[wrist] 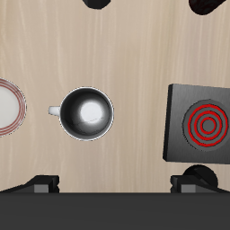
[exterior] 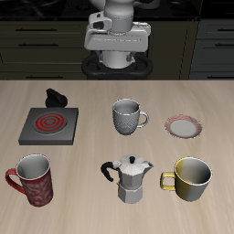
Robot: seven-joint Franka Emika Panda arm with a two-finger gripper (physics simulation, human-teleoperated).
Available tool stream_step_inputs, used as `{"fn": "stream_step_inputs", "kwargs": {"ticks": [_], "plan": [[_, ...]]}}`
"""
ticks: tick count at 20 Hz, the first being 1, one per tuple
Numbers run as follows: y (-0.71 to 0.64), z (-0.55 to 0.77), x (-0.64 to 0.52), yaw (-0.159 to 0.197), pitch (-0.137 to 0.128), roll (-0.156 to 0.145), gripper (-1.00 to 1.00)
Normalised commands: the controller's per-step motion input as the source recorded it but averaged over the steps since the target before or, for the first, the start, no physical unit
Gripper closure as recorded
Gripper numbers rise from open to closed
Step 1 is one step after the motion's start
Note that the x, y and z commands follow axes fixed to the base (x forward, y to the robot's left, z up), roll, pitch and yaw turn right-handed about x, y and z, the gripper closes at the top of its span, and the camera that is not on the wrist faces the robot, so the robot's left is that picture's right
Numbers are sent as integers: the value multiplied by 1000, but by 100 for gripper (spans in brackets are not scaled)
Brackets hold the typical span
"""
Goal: Place the white and yellow mug on the plate
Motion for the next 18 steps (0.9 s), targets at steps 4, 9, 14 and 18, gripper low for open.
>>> {"fn": "stream_step_inputs", "kwargs": {"ticks": [4, 9, 14, 18], "plan": [[384, 168, 258, -15, -11, 29, -100], [323, 154, 248, -1, -3, 44, -100], [248, 155, 534, -21, -10, -19, -100], [187, 217, 464, -13, -33, -56, -100]]}}
